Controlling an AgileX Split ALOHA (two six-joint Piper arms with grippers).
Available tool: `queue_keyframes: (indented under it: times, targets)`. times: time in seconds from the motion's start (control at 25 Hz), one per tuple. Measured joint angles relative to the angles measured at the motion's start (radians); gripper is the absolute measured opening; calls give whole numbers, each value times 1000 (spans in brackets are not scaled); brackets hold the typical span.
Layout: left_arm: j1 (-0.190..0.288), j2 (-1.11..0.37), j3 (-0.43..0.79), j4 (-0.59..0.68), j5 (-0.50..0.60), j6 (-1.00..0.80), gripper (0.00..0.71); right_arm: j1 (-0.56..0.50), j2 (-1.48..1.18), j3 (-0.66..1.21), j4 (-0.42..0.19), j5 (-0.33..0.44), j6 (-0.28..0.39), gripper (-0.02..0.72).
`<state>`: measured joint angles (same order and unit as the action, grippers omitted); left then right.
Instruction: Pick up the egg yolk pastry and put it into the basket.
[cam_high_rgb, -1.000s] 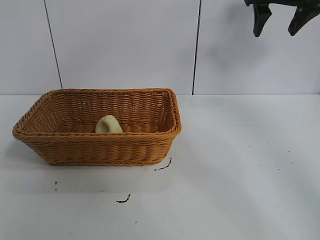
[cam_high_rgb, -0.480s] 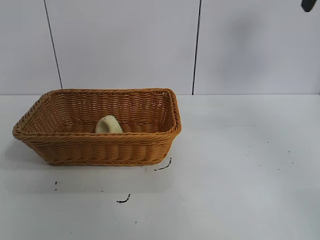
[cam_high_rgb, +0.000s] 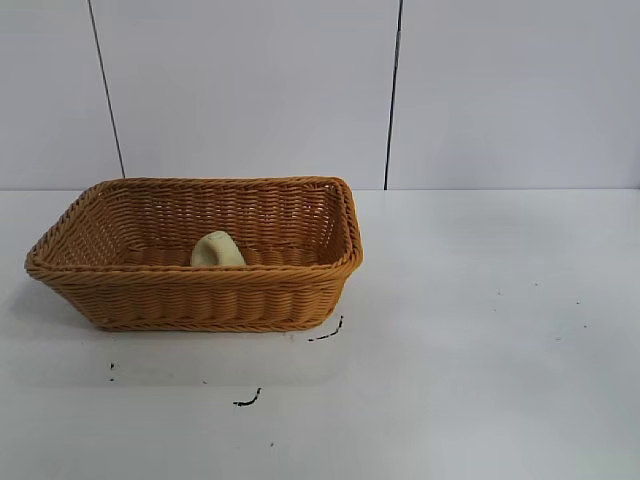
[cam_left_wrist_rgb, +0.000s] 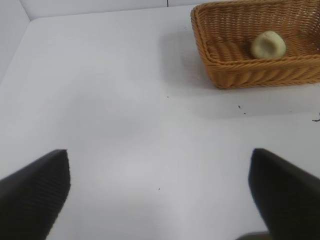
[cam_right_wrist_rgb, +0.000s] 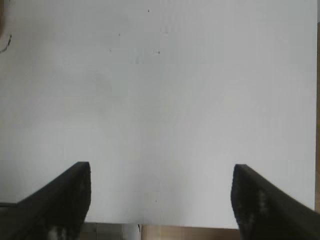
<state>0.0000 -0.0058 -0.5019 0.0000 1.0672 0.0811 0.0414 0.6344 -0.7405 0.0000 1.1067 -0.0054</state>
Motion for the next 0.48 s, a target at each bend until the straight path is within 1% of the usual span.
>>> queue_keyframes:
  times: [0.16,0.32,0.48]
  targets:
    - [0,0,0,0,0,0,697,0,-213,146,0,-68,-1,559]
    - [0,0,0,0,0,0,697,0,-394,243,7,-73,-1,559]
    - [0,0,0,0,0,0,697,0,-512,250,7,-77,-1,559]
